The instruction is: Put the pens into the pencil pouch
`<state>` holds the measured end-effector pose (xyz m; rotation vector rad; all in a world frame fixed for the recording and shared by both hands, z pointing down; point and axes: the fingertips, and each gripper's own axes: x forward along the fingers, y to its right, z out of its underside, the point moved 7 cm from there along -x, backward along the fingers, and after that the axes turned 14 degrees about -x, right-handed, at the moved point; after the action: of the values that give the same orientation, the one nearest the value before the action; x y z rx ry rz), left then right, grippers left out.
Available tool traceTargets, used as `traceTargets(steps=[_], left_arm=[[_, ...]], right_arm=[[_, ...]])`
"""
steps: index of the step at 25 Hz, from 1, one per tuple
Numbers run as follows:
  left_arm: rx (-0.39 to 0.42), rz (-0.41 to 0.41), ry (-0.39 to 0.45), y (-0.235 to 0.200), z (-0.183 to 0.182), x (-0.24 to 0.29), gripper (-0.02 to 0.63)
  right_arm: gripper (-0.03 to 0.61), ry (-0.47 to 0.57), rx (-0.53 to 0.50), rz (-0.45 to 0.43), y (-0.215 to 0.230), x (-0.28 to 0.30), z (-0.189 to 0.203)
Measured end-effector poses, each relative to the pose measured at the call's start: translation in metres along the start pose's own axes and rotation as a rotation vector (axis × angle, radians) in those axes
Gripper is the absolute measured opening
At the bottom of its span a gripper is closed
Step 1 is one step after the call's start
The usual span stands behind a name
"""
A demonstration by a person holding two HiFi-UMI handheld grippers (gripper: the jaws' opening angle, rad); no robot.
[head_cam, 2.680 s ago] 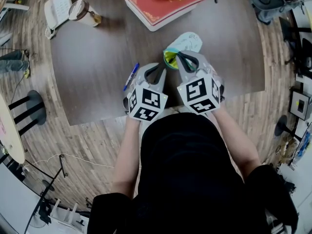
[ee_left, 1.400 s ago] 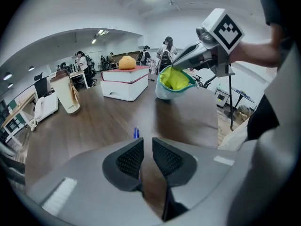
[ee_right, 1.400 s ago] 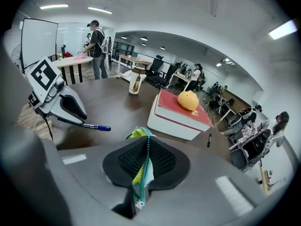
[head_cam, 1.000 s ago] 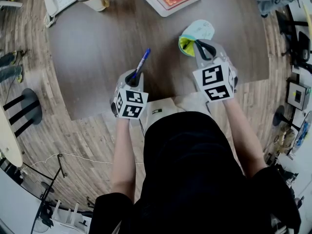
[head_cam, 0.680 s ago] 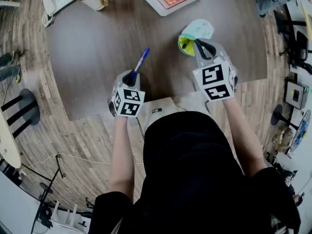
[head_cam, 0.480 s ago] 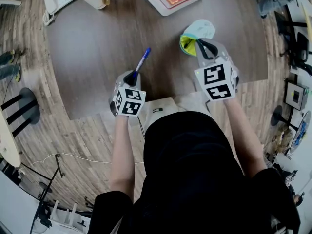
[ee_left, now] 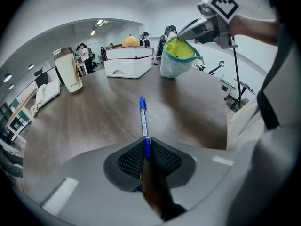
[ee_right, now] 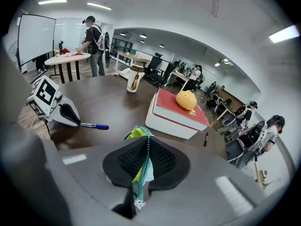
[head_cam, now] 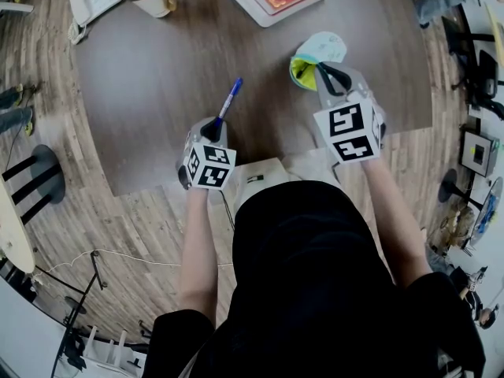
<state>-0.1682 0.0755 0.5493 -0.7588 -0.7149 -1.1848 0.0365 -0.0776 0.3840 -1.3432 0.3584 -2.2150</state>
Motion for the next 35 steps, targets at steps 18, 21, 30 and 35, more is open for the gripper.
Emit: traceTargets(steps=[18,21,30,35], left_arm=[[-0.052,0.043,0.018,0.000,-0.007,-0.005,0.032],[-0.047,0.045,0.032,0.001,-0.010,-0.009,0.032],[-0.031,0.063,0.074,0.008,-0.025,-0.030,0.032],[-0.020,0.075,0.091,0.015,-0.034,-0.041,0.032]], right_arm=[[0.020,0.002,0.006,0.007,0.000,0.001,0.001],[0.020,0.005,0.006,0.007,-0.001,0.001,0.001],[0.020,0.015,0.010,0.010,0.000,0.002,-0.001],[0.020,0.020,0.009,0.009,-0.001,0.003,-0.002]])
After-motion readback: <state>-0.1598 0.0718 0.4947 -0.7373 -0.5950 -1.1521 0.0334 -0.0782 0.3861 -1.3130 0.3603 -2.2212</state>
